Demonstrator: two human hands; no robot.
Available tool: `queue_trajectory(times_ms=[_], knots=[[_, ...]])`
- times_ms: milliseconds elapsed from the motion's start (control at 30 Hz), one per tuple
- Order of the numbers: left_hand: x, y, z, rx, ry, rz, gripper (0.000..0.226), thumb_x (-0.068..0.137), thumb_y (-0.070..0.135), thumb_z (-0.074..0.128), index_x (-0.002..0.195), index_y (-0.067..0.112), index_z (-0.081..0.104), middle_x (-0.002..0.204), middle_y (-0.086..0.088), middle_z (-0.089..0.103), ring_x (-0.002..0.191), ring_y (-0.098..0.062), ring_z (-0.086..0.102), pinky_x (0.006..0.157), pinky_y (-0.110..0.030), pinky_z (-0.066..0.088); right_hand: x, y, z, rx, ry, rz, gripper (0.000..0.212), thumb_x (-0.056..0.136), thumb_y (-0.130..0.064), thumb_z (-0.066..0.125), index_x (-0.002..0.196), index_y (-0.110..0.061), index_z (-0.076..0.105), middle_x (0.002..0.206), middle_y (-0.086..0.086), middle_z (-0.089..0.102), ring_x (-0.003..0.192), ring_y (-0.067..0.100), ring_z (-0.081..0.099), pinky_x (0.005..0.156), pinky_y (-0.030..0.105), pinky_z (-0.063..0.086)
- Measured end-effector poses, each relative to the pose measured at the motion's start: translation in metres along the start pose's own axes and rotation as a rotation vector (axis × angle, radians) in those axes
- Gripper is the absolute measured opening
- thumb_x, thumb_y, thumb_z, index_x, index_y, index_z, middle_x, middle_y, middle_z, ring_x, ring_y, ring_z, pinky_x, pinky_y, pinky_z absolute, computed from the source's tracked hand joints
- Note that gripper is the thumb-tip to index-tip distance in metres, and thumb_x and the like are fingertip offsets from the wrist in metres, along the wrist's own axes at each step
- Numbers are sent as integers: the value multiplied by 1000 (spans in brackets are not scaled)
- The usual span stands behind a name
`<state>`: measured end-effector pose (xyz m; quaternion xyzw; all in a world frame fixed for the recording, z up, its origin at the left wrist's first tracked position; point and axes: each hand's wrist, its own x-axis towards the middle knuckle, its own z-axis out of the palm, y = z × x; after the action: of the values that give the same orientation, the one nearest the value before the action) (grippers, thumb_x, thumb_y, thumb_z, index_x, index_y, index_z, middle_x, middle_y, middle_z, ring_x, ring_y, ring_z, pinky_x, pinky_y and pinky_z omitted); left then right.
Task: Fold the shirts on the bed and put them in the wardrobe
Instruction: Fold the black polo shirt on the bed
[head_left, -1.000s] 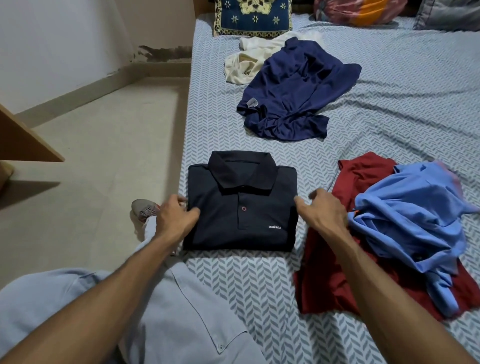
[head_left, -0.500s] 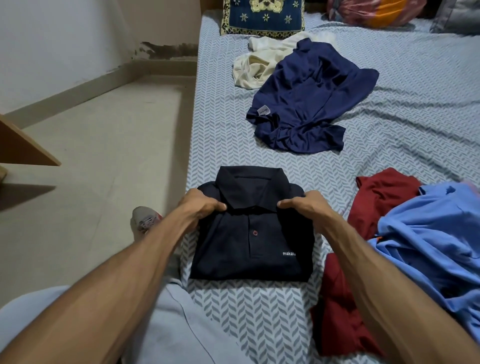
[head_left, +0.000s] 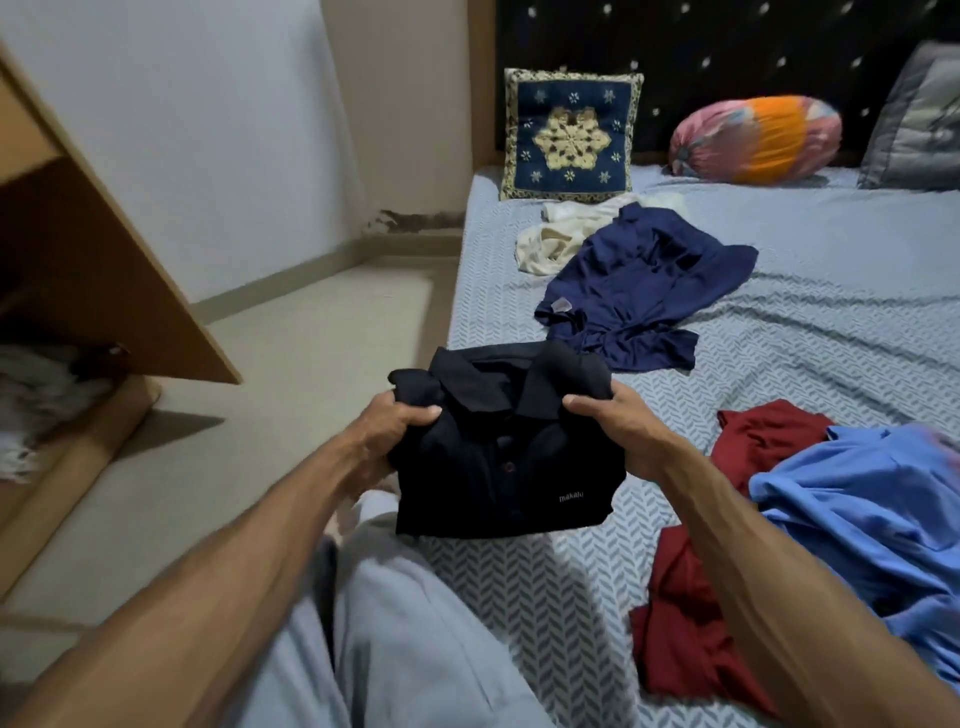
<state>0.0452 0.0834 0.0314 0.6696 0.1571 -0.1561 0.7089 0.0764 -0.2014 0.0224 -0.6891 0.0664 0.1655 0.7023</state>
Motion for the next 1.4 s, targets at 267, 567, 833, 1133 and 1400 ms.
queue_trajectory(times_ms=[267,567,833,1133,1400], knots=[[-130,32,-72,-8,58,140,35,93,-3,61,127,6,64,123,-16,71,113,-34,69,95,-45,56,-56,-48,74,74,-331,-37,23,100,-12,59,123,-11,65,108,14,75,92,29,74,72,37,61],[-156,33,-151,-173,270,171,31,100,2,56,131,5,59,121,-15,72,109,-31,71,97,-45,56,-43,-67,167,66,-395,-16,23,101,-16,59,124,-18,63,114,16,73,97,29,73,79,42,61],[-65,3,-248,-284,272,77,34,104,7,51,138,9,55,128,-13,69,116,-30,68,95,-42,56,53,-51,247,-19,-368,100,28,102,-18,58,129,-24,62,117,11,73,105,28,71,80,39,60],[-42,97,-340,-385,291,-42,34,103,4,51,135,13,57,128,-9,70,116,-28,68,91,-38,57,119,-139,352,-8,-406,264,31,98,-5,58,124,-21,64,111,12,73,97,27,72,79,40,61],[-152,281,-381,-442,236,-67,72,74,-6,69,140,18,53,132,-8,68,119,-28,66,88,-39,59,93,-338,413,-125,-653,326,57,84,19,56,132,-12,56,125,23,66,110,41,67,91,53,56]])
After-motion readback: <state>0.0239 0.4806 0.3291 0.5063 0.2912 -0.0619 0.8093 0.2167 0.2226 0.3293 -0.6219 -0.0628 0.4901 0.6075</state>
